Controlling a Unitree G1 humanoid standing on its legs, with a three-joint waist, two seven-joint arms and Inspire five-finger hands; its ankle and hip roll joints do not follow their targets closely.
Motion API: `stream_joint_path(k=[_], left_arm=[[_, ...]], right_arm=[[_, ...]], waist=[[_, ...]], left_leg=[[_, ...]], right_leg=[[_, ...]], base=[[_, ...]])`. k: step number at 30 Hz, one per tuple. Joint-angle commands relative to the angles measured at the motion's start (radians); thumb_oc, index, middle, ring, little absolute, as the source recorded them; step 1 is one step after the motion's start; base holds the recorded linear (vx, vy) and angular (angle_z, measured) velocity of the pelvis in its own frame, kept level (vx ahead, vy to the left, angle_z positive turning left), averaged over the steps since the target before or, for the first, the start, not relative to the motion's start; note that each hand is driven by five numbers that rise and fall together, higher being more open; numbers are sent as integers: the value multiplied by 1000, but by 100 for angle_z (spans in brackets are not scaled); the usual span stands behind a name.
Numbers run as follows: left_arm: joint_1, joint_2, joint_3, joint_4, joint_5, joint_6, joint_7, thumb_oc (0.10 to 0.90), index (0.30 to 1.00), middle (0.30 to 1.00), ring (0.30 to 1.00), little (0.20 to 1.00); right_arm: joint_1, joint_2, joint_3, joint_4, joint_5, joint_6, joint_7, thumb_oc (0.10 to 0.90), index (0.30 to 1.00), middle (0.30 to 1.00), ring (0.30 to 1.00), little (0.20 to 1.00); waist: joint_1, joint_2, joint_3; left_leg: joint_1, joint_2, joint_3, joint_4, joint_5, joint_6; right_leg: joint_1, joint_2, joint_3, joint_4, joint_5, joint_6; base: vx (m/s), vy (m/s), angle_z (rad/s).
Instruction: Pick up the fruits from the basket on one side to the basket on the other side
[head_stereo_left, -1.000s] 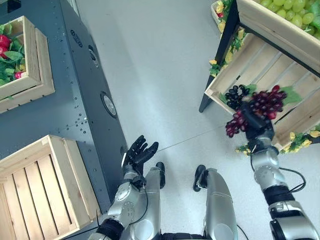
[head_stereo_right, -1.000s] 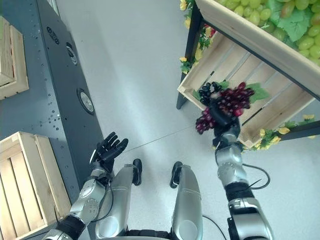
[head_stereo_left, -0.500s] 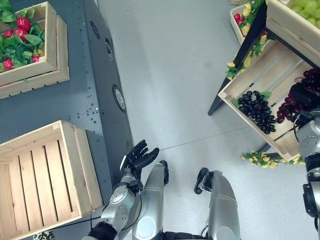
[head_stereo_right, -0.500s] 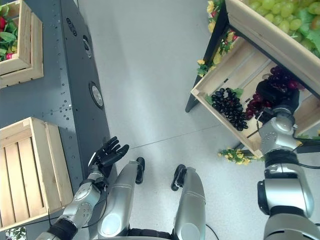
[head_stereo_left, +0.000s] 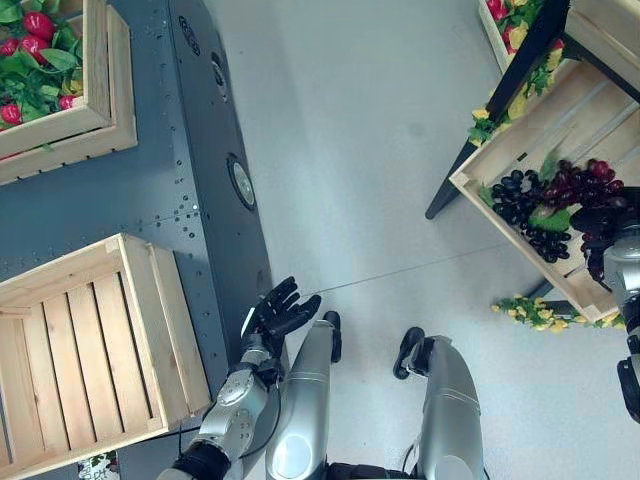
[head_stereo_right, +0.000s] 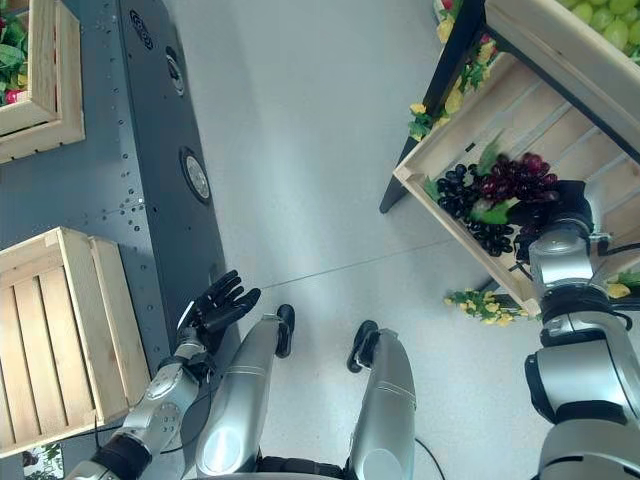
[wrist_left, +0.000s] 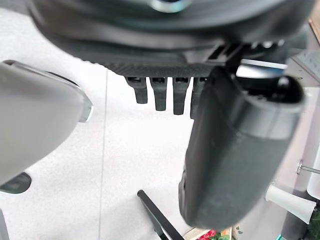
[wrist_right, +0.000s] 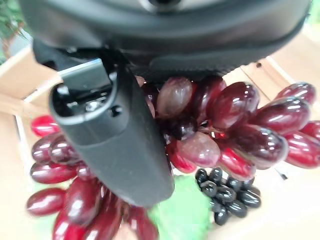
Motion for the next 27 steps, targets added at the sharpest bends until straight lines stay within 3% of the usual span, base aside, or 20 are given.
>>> stream_joint_path(k=[1,13,23,27], left_arm=[[26,19,-4,-127,3,-99,-25,800,900,900,900,900],[20,22,-10,-173,-3,-79,12,800,900,900,900,900],[17,24,-22,-172,-12,-84,7,800,900,900,900,900],[14,20,-22,-169,-10,-76,12,800,900,900,900,900]], right_arm=[[-135,-157,11,-15,-20,-72,-161,800,900,900,900,900],[-88,-174,-65,-57,13,-115,-234,800,900,900,900,900],[-98,-216,-72,-53,21,-130,-225,800,900,900,900,900],[-96,-202,-67,-86,28,-164,-197,800,900,900,900,900]], waist=[[1,13,-14],[-27,6,-14],[-38,4,-14],[-42,1,-14]], left_leg=[[72,-39,90,11,-93,111],[94,-24,116,17,-126,114],[99,-22,122,14,-137,114],[122,-19,128,1,-141,113]], right_leg=[[77,14,-22,23,9,-54],[85,18,-9,16,2,-51],[83,23,-4,7,0,-55],[101,23,-2,-5,-1,-55]], base=[[-8,40,1],[-4,31,-4],[8,12,-7],[0,0,0]])
